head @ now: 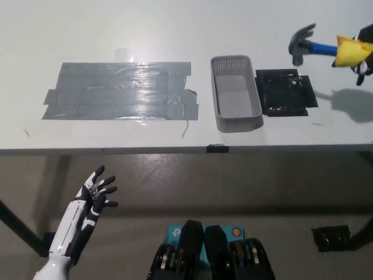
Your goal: The robot picks the hammer with right hand and hits the black area on the desk and places it back.
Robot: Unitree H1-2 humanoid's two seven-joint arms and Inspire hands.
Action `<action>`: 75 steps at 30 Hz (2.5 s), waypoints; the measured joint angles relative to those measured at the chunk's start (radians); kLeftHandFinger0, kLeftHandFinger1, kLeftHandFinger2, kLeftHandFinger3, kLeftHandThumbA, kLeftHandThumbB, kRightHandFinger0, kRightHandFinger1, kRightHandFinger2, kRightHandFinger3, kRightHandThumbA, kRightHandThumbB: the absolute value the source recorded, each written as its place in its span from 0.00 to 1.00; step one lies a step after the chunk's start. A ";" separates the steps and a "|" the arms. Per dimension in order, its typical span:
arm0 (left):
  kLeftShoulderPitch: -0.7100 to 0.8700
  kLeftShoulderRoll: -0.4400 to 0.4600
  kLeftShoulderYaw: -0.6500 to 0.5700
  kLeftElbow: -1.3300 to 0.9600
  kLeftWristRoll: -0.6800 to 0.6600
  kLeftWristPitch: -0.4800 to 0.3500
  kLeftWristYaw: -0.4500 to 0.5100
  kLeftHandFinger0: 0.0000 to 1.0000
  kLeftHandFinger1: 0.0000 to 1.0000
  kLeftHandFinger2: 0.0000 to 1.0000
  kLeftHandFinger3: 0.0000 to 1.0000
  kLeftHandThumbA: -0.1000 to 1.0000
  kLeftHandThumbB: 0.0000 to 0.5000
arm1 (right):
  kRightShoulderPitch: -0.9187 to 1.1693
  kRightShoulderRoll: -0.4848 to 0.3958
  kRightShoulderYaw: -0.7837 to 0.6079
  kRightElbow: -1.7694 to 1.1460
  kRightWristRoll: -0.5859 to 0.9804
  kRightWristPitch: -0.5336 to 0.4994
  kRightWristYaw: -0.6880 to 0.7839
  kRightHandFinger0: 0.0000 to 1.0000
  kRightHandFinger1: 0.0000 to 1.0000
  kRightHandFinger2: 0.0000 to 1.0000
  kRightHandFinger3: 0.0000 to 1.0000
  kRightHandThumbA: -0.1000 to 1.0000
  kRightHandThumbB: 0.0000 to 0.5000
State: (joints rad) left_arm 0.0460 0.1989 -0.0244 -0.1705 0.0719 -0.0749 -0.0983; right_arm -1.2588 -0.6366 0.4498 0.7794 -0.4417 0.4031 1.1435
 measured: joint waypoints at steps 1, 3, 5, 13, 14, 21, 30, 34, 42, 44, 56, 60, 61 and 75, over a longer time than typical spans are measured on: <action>0.000 0.000 0.000 0.000 0.001 0.000 0.000 0.74 0.87 0.91 1.00 0.96 0.10 | 0.009 0.002 0.000 0.004 0.000 -0.001 -0.001 0.00 0.44 0.94 0.85 0.00 0.24; 0.000 0.000 0.000 0.000 0.001 0.000 0.000 0.74 0.87 0.91 1.00 0.95 0.11 | 0.024 0.008 0.000 0.018 0.000 -0.005 -0.004 0.00 0.44 0.89 0.68 0.00 0.22; 0.000 0.000 0.000 -0.003 0.001 0.000 0.000 0.74 0.88 0.92 1.00 0.95 0.08 | 0.041 0.014 0.000 0.031 0.000 -0.008 -0.009 0.00 0.47 0.92 0.61 0.00 0.24; 0.000 0.000 0.000 -0.003 0.002 -0.010 0.000 0.72 0.87 0.91 1.00 0.92 0.09 | 0.063 0.029 0.000 0.076 0.000 -0.051 -0.025 0.00 0.51 0.96 0.73 0.00 0.27; 0.000 0.000 0.000 -0.003 0.002 -0.010 0.000 0.72 0.87 0.91 1.00 0.92 0.10 | 0.062 0.031 -0.001 0.083 0.000 -0.057 -0.028 0.00 0.51 0.95 0.75 0.00 0.26; 0.000 0.000 0.000 -0.003 0.002 -0.010 0.000 0.72 0.87 0.91 1.00 0.93 0.09 | 0.048 0.045 -0.090 0.095 0.027 -0.033 -0.039 0.00 0.44 0.83 0.97 0.00 0.26; 0.000 0.000 0.000 -0.003 0.001 -0.010 0.000 0.72 0.87 0.92 1.00 0.94 0.11 | -0.089 0.048 -0.225 0.202 0.083 0.011 -0.024 0.00 0.39 0.79 0.61 0.00 0.38; 0.000 0.000 0.000 -0.003 0.001 -0.009 0.000 0.72 0.87 0.91 1.00 0.94 0.11 | -0.137 0.048 -0.239 0.230 0.089 0.023 -0.014 0.00 0.40 0.80 0.50 0.00 0.42; 0.000 0.000 0.002 -0.019 -0.001 -0.009 0.000 0.72 0.86 0.91 1.00 0.92 0.15 | -0.161 0.027 -0.208 0.086 0.095 0.046 0.016 0.00 0.52 1.00 0.65 0.00 0.22; -0.002 0.000 0.003 -0.028 -0.001 -0.010 0.000 0.72 0.86 0.91 1.00 0.92 0.12 | -0.144 0.029 -0.166 0.082 0.092 0.040 0.018 0.07 0.64 1.00 0.72 0.00 0.31; -0.005 0.002 0.009 -0.029 -0.001 -0.009 0.000 0.68 0.84 0.92 1.00 0.92 0.14 | 0.128 0.119 0.280 0.155 -0.085 -0.094 -0.113 0.00 0.08 0.34 0.89 0.00 0.36; 0.000 0.006 0.013 -0.031 -0.006 -0.009 0.000 0.68 0.84 0.93 1.00 0.91 0.17 | 0.100 0.135 0.386 0.187 -0.145 -0.142 -0.178 0.00 0.00 0.23 1.00 0.00 0.41; 0.001 0.006 0.014 -0.033 -0.007 -0.009 -0.001 0.67 0.84 0.93 1.00 0.91 0.17 | 0.091 0.138 0.399 0.200 -0.159 -0.151 -0.196 0.00 0.00 0.21 1.00 0.00 0.39; 0.016 0.011 0.019 -0.043 -0.014 -0.009 0.000 0.66 0.83 0.93 1.00 0.90 0.16 | 0.000 0.130 0.105 0.198 -0.116 -0.151 -0.230 0.00 0.52 0.94 0.70 0.00 0.29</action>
State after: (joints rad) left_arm 0.0624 0.2104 -0.0049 -0.2139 0.0584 -0.0838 -0.0988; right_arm -1.2588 -0.5062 0.5545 0.9772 -0.5576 0.2525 0.9136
